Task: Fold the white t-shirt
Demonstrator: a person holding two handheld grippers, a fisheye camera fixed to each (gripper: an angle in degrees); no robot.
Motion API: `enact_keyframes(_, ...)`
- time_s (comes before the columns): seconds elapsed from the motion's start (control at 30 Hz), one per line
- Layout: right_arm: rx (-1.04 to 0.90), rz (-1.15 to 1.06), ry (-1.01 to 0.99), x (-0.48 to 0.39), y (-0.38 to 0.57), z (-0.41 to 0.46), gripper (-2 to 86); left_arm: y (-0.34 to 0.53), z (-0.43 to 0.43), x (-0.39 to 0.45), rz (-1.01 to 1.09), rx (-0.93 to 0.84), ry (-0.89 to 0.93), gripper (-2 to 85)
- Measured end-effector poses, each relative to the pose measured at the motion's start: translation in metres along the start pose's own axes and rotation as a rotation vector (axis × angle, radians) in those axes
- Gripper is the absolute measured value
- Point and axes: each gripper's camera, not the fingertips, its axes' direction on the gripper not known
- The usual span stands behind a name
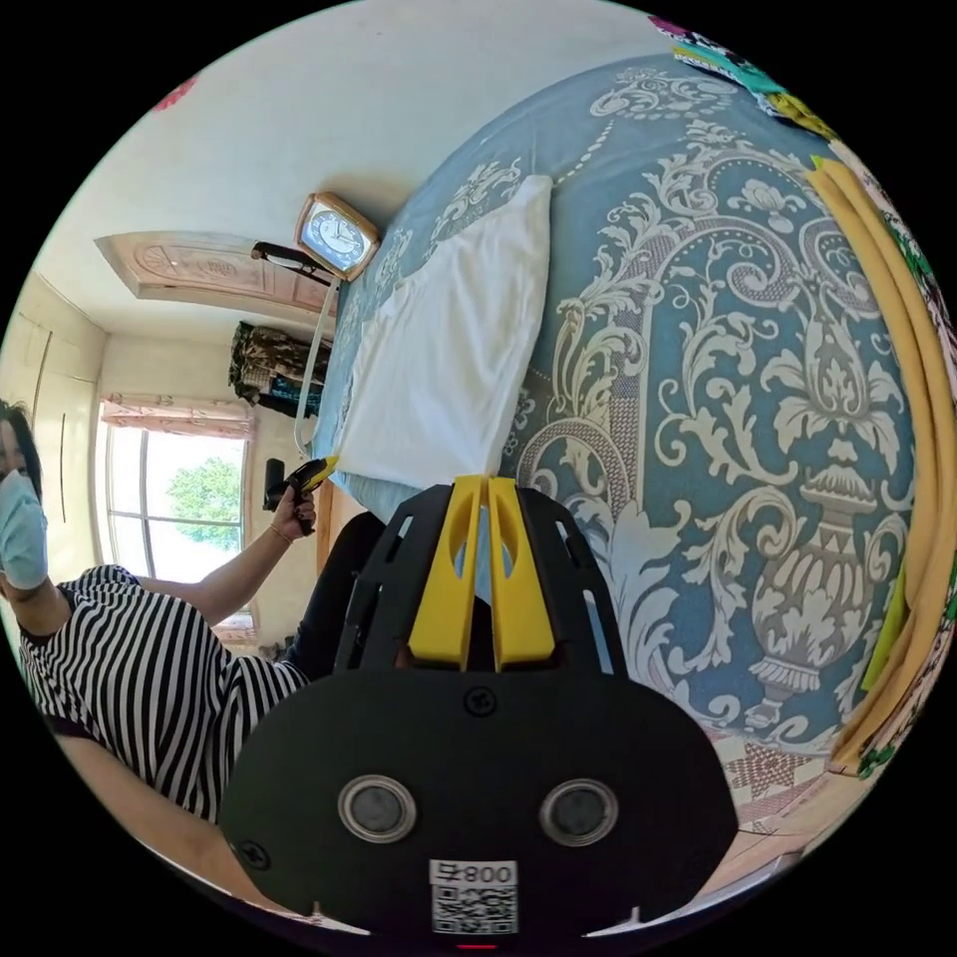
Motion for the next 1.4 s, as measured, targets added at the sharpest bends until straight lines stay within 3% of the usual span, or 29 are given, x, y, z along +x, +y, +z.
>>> enact_keyframes(0.2, 0.090, 0.070, -0.043, 0.009, 0.021, -0.036, 4.2, 0.026, 0.000, 0.008, 0.023, 0.118, -0.059, 6.6)
enact_keyframes(0.27, 0.118, 0.090, -0.078, 0.013, 0.029, -0.047, 5.6, 0.036, 0.009, 0.030, 0.122, 0.111, -0.094, 7.0)
enact_keyframes(0.67, 0.072, 0.156, -0.164, 0.016, 0.027, -0.035, 3.8, 0.079, 0.227, 0.214, 0.827, -0.310, -0.074, 8.4)
enact_keyframes(0.9, 0.091, 0.144, -0.206, 0.014, 0.030, -0.048, 2.3, 0.128, 0.324, 0.283, 1.126, -0.397, -0.153, 10.3)
enact_keyframes(1.07, 0.099, 0.111, -0.228, 0.005, 0.025, -0.059, 2.1, 0.165, 0.389, 0.321, 1.319, -0.359, -0.370, 10.6)
enact_keyframes(1.23, 0.059, 0.076, -0.185, -0.004, 0.013, -0.062, 2.2, 0.172, 0.432, 0.330, 1.310, -0.338, -0.535, 5.1)
enact_keyframes(1.4, 0.109, 0.064, -0.229, 0.015, 0.006, -0.077, 2.8, 0.147, 0.427, 0.319, 1.155, -0.339, -0.394, 2.5)
